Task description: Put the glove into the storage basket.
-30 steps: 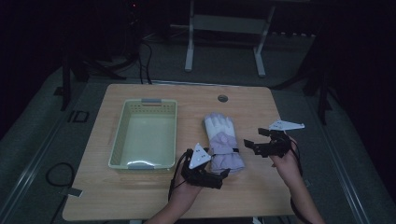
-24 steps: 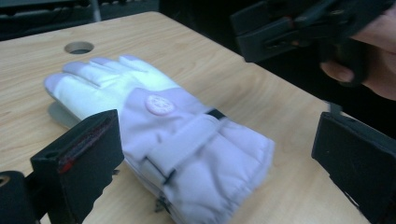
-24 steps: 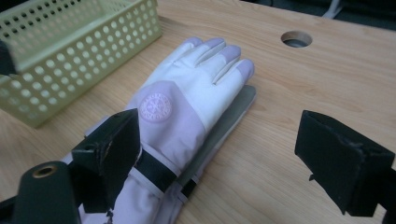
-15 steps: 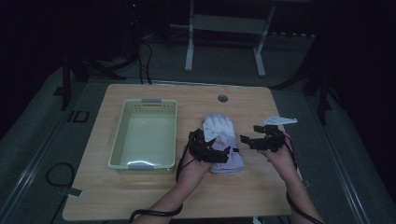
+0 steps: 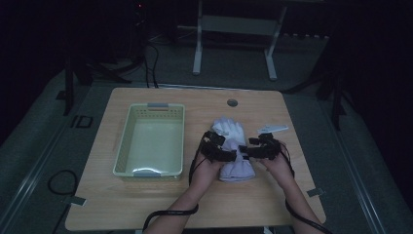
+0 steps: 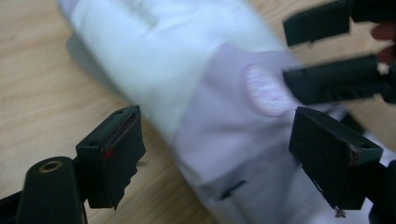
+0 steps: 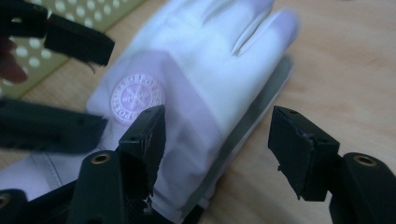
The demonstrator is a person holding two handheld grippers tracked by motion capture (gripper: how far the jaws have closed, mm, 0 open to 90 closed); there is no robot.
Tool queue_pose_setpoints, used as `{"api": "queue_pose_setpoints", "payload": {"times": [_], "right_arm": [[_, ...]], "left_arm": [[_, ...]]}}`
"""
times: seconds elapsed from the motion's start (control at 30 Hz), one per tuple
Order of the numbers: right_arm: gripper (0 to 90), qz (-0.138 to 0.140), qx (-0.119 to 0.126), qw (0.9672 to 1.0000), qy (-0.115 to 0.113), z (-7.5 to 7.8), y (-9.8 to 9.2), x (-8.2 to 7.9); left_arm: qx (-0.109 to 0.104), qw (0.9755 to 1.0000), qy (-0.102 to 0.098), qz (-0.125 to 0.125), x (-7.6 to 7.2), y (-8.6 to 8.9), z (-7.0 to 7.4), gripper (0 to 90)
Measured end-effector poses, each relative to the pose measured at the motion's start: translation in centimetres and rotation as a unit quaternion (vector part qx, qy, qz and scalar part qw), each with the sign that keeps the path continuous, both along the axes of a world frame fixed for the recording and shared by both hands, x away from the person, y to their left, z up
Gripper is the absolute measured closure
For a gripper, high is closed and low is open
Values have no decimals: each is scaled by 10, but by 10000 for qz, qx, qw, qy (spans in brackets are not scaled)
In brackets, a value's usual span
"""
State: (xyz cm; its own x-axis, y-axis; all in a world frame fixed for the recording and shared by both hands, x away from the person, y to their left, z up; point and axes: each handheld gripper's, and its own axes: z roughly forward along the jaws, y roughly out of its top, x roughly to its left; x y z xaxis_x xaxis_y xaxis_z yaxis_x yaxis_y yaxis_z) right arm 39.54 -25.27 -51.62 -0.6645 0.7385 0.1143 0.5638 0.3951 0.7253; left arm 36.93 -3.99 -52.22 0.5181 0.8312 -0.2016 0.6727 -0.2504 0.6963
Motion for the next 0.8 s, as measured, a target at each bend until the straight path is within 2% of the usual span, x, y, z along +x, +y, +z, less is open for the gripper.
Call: {"api": "queue_pose_setpoints", "payload": {"times": [0.03, 0.07, 0.1, 0.13, 0.2, 0.27, 0.3, 0.37, 0.43, 0.53, 0.57, 0.6, 0.63, 0.7, 0.8], "right_arm": [[368, 9, -35, 10000, 61, -3, 1, 0], [422, -9, -4, 9996, 276, -13, 1, 1], [423, -48, -12, 9994, 329, -16, 1, 1], [438, -39, -22, 9992, 389, -19, 1, 1], [459, -83, 127, 9980, 616, -24, -1, 4], [461, -107, 126, 9972, 729, -27, -1, 5], [487, -115, 143, 9967, 793, -28, -1, 6], [510, -49, 143, 9961, 875, -29, -1, 8], [575, 30, 232, 9948, 995, -30, -2, 10], [635, 46, 282, 9946, 1000, -31, -1, 9], [635, 46, 282, 9946, 1000, -31, -1, 9], [678, 1, 306, 9943, 1021, -31, 0, 8], [699, -14, 299, 9945, 1007, -30, 1, 7], [758, -52, 298, 9951, 940, -29, 1, 5], [791, -108, 327, 9953, 905, -28, 1, 4]], "left_arm": [[53, 9998, 192, 4, 3, 2, -11, 181], [78, 9998, 205, -37, 4, 3, -15, 180], [69, 9997, 238, -91, 5, 4, -19, 181], [-60, 9993, 355, -106, 6, 6, -24, 182], [-191, 9986, 456, -175, 8, 9, -27, 211], [-239, 9981, 510, -229, 9, 9, -29, 227], [-353, 9973, 568, -300, 9, 10, -30, 273], [-400, 9967, 598, -364, 10, 10, -32, 317], [-459, 9960, 643, -407, 11, 10, -33, 366], [-645, 9945, 721, -402, 10, 11, -36, 419], [-645, 9945, 721, -402, 10, 11, -36, 436], [-772, 9932, 762, -432, 10, 12, -36, 477], [-812, 9925, 796, -438, 10, 12, -36, 498], [-778, 9930, 758, -462, 10, 11, -34, 557], [-726, 9935, 714, -508, 9, 10, -31, 616]]}}
